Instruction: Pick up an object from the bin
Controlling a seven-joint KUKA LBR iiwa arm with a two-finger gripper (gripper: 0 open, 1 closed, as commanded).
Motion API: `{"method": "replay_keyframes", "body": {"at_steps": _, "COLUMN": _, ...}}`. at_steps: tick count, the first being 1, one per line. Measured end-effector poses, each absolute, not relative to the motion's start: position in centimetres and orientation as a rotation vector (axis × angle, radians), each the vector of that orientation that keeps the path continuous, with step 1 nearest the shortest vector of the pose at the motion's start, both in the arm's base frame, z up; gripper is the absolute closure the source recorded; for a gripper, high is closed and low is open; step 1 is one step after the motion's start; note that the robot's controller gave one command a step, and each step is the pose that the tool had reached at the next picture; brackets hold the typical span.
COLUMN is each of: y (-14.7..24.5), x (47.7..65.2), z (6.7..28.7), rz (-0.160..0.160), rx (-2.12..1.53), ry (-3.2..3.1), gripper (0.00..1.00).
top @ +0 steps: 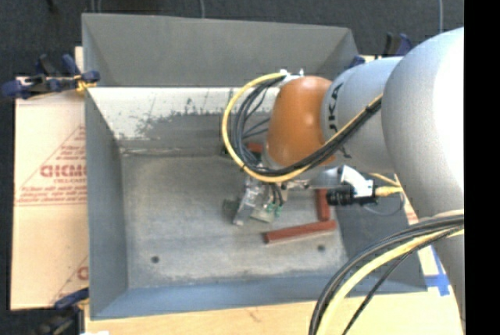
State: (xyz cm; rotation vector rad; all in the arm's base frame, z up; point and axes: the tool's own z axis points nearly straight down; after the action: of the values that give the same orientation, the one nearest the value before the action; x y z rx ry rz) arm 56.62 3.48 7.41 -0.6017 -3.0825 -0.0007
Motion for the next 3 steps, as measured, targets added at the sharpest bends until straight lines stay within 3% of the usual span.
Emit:
{"method": "replay_keyframes", "body": {"at_steps": 2, "y": 3.5, "x": 56.9, "z": 10.8, "rz": -0.002, "rx": -0.574, "ry": -3.095, "gripper": 1.00}}
{"method": "replay_keyframes", "body": {"at_steps": 3, "y": 3.5, "x": 56.9, "z": 11.1, "rz": -0.003, "rx": -0.577, "ry": -3.096, "gripper": 1.00}}
